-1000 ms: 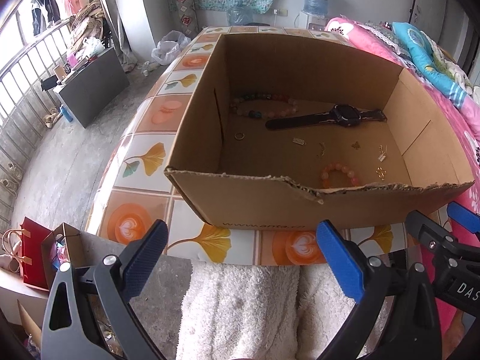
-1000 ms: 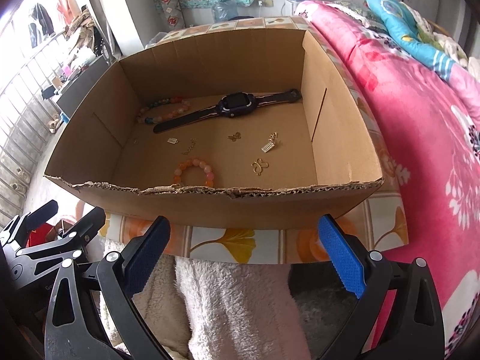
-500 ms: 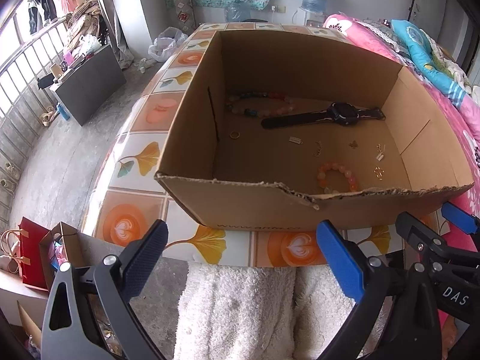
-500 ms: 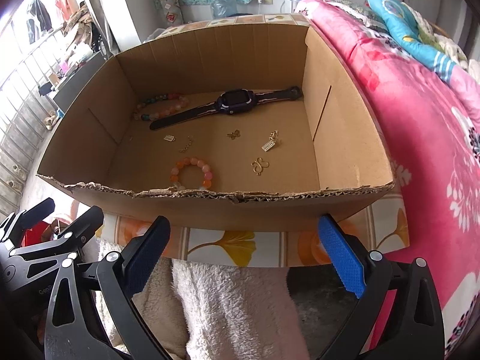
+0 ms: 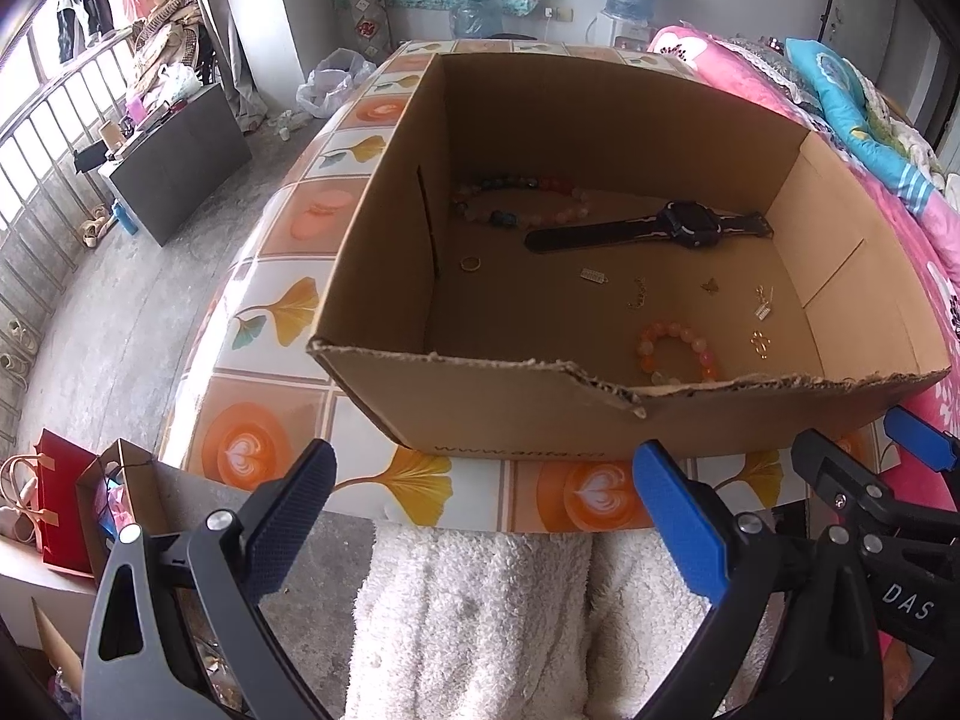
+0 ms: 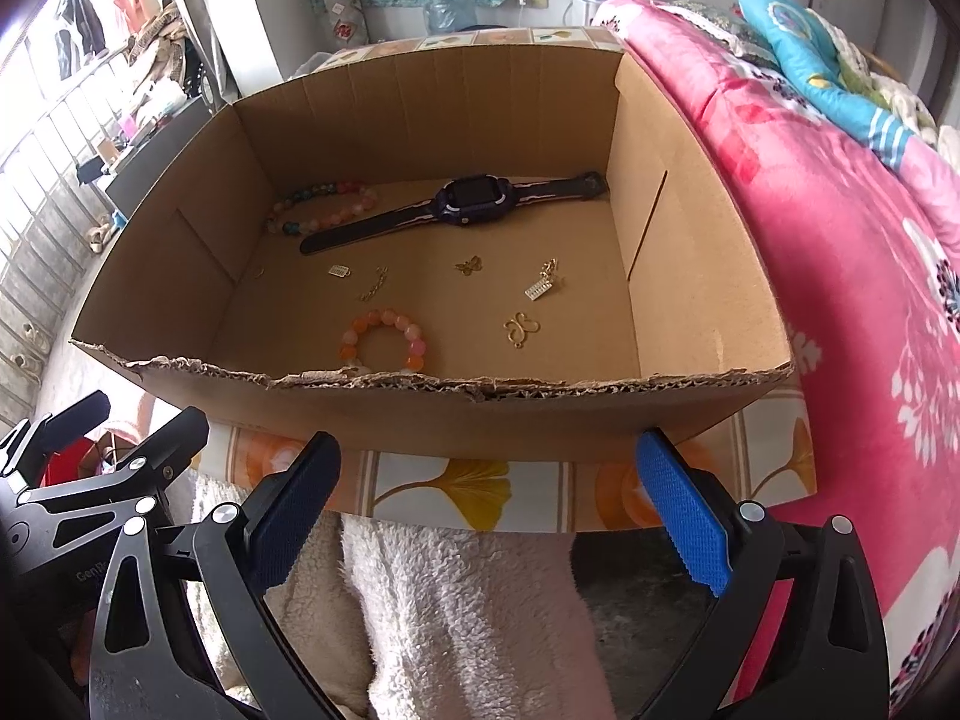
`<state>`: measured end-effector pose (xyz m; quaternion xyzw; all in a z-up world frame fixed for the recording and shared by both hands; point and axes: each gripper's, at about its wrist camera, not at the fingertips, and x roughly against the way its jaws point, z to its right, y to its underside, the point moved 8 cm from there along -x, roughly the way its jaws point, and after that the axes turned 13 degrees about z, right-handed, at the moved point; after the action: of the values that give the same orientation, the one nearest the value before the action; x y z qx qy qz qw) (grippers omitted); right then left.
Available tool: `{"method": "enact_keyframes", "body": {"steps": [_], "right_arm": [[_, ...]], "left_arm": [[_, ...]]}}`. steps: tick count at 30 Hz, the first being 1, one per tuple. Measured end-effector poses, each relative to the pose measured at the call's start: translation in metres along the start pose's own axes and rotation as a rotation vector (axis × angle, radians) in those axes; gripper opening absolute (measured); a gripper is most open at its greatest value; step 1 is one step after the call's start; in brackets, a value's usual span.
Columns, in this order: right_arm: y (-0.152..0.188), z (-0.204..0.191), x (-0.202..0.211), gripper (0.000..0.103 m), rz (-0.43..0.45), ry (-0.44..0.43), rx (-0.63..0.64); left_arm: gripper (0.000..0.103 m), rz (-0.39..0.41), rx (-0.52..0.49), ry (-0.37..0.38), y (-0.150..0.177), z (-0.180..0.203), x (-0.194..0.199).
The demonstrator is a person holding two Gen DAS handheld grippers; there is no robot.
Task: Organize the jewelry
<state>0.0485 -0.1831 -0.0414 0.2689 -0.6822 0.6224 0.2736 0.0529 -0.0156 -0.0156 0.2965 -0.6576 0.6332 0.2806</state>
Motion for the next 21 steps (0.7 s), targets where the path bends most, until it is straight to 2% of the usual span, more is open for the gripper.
{"method": "enact_keyframes", "body": {"steps": [21], "right_arm": [[-0.0002, 0.0004, -0.0013, 0.095, -0.002, 0.000, 0.000]], "left_arm": [[0.097, -0.002, -0.001, 0.002, -0.0014, -0.0002, -0.0013]]}}
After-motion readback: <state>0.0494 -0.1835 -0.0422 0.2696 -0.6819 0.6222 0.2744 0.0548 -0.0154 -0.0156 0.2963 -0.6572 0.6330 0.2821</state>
